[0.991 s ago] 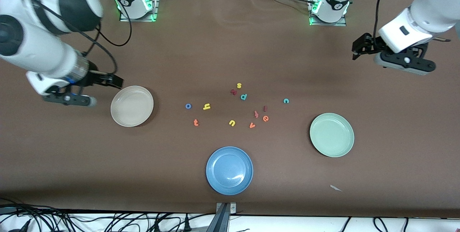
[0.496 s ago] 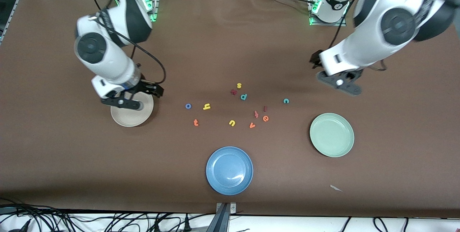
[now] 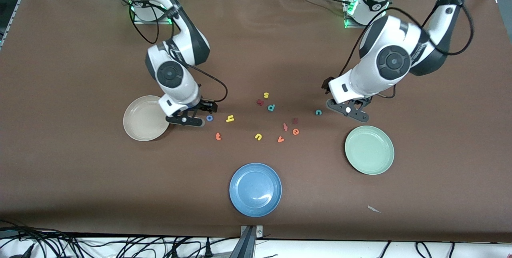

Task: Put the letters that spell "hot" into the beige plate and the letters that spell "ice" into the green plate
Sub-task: 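Lower the right gripper to blue o while the left gripper reaches cyan c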

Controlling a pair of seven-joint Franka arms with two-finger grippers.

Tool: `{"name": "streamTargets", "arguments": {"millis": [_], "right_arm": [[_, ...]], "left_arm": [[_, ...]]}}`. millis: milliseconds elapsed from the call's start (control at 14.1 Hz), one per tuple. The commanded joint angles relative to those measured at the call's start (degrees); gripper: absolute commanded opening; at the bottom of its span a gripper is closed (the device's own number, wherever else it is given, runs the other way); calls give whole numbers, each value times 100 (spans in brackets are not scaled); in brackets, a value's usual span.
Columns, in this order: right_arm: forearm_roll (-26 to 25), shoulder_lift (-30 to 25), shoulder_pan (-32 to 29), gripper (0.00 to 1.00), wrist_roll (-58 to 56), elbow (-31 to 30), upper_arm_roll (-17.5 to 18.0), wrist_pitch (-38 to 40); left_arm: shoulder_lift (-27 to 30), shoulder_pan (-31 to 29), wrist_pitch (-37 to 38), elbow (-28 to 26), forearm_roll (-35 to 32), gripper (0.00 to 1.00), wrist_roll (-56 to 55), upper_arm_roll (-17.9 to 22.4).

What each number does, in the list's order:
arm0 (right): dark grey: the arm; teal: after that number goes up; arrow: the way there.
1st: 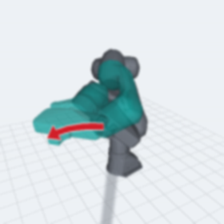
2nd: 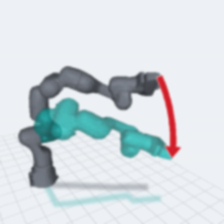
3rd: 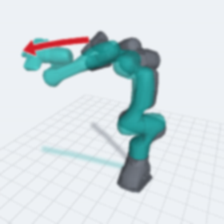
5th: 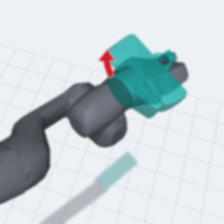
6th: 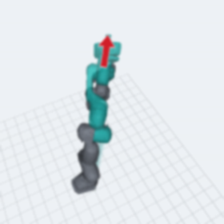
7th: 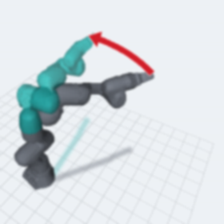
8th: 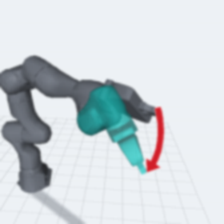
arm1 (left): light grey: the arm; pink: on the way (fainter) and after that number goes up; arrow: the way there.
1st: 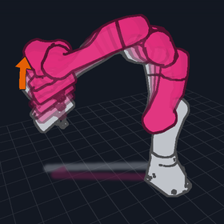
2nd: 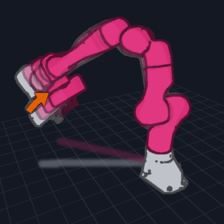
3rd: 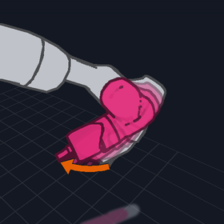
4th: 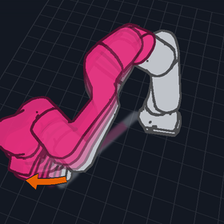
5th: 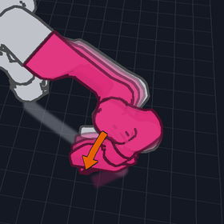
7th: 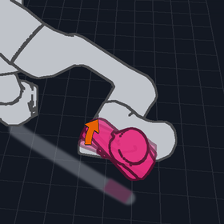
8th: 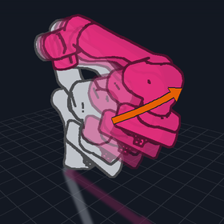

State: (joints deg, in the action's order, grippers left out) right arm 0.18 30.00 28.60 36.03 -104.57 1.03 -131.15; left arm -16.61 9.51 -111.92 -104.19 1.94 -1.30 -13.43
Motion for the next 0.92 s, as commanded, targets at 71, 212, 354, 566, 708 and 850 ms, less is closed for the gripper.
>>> {"name": "streamTargets", "arguments": {"millis": [71,212,354,566,708,850], "right_arm": [[0,383,40,100,-113,104,-15,-411],[-9,524,31,99,-158,130,-15,-552],[-1,673,40,95,-167,244,-15,-552],[0,858,49,88,-184,393,-15,-552],[0,929,49,81,-184,481,-15,-552],[17,938,49,72,-184,525,-6,-552]], "left_arm": [[-9,288,-804,-698,69,100,-835,25],[-228,402,-1225,-874,43,100,-1135,33],[-517,420,-1699,-1068,43,100,-1293,42],[-1001,542,-1983,-1068,-464,100,-2135,42],[-1151,605,-2035,-1042,-1071,100,-2663,25],[-1248,614,-2228,-1068,-1108,100,-2726,25]]}}
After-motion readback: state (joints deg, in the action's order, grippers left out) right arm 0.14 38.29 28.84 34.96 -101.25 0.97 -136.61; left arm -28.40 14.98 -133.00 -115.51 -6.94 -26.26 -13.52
